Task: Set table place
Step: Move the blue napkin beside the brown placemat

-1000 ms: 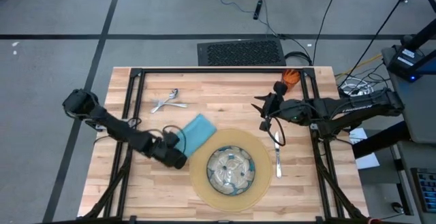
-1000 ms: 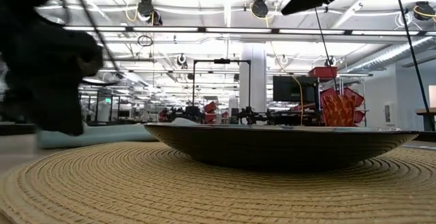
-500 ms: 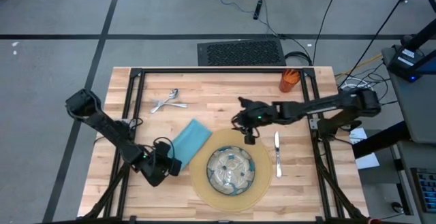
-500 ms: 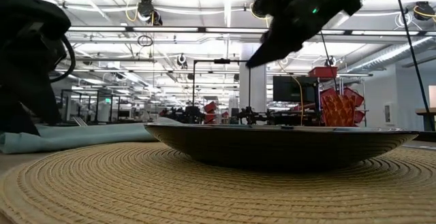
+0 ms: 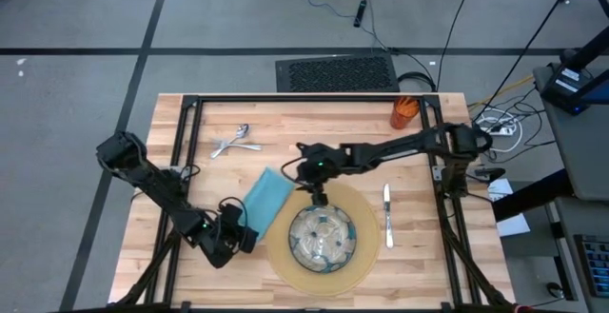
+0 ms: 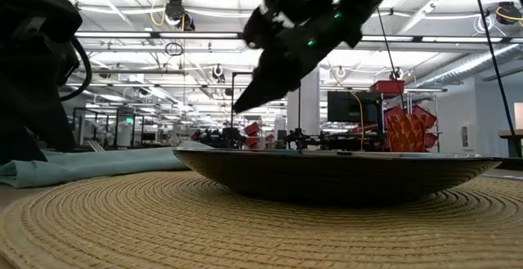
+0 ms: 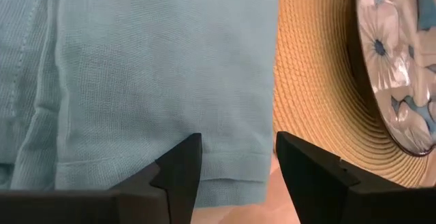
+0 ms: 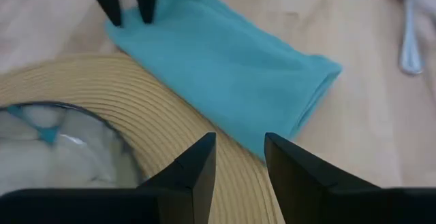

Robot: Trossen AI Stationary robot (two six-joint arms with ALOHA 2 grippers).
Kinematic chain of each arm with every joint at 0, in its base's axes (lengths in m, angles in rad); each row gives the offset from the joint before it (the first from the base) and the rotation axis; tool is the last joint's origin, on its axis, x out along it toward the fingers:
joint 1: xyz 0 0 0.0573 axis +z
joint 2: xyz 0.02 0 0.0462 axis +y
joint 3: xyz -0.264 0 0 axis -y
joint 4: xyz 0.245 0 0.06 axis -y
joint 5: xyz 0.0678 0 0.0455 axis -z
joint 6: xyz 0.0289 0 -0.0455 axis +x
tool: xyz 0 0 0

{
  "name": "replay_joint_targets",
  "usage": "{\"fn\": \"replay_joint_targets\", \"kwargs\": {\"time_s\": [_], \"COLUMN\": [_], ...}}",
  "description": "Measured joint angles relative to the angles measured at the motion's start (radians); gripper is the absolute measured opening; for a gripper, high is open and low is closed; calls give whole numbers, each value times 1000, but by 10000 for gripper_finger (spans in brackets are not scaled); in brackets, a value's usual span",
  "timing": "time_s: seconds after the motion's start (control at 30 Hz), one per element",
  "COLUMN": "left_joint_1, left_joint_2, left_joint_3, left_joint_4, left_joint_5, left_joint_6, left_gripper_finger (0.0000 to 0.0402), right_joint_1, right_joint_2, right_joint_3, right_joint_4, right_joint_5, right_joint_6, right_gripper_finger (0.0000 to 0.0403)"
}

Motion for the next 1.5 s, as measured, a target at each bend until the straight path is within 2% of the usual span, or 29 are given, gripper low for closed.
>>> {"fn": "replay_joint_targets", "kwargs": {"time_s": [0.3, 0.77, 1.07, 1.17, 1.23, 1.5], "left_joint_1": [-11, -68, -134, -154, -171, -201], "left_joint_2": [0, -1, -1, -1, -1, -6], "left_joint_3": [8, 8, 9, 9, 9, 9], "left_joint_4": [-1, 85, 75, 76, 80, 142], "left_joint_5": [-30, -49, -82, -93, -94, -93], "left_joint_6": [19, -3, -139, -157, -157, -60], "left_gripper_finger": [177, 177, 165, 155, 151, 150], "right_joint_1": [-11, -42, -18, -16, -16, 2], "right_joint_2": [227, 466, 510, 512, 512, 512], "right_joint_3": [177, 457, 539, 551, 551, 552], "right_joint_4": [-58, -137, -148, -144, -117, -99], "right_joint_5": [3, -31, -49, -99, -132, -133], "right_joint_6": [-14, -16, -48, -47, -39, -42], "right_gripper_finger": [118, 118, 118, 118, 118, 118]}}
